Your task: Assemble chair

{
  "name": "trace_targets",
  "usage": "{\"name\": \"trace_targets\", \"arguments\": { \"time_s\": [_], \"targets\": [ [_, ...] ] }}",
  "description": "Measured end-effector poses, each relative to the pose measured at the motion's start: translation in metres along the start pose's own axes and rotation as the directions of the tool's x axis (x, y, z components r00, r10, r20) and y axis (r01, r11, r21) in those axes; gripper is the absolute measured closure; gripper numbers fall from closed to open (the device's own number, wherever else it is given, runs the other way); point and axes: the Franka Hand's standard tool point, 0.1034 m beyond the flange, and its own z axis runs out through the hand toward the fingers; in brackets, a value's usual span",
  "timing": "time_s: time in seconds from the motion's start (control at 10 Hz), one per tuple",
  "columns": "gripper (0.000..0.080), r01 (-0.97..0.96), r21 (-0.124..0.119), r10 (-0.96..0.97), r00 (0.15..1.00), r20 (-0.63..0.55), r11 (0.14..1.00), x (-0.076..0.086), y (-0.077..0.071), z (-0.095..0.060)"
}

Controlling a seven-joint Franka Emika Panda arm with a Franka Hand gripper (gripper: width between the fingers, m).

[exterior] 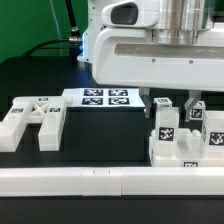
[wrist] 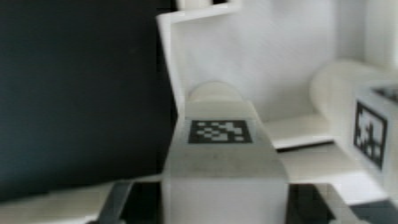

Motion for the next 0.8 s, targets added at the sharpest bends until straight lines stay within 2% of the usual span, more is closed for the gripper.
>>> {"name": "trace_targets", "arguments": {
  "time_s": [0.1, 0.3, 0.6, 0.7, 0.8],
  "targets": [
    [0.0505, -0.116, 0.007, 0.116, 0.993, 0.004, 0.993, 0.0003, 0.0003, 0.0],
    [0.0505, -0.257, 0.007, 0.257, 0.966, 0.005, 0.966, 0.0004, 0.0001, 0.0004],
    [0.0505, -0.385, 0.006, 0.385, 0.923, 0.005, 0.923, 0.0005, 0.0, 0.0005],
    [0.0396, -0.385, 0.005, 0.385, 0.923, 0.006, 0.923, 0.0002, 0.0, 0.0009],
    [0.0396, -0.342, 0.004, 0.342, 0.94, 0.003, 0.94, 0.0002, 0.0003, 0.001]
  ]
}}
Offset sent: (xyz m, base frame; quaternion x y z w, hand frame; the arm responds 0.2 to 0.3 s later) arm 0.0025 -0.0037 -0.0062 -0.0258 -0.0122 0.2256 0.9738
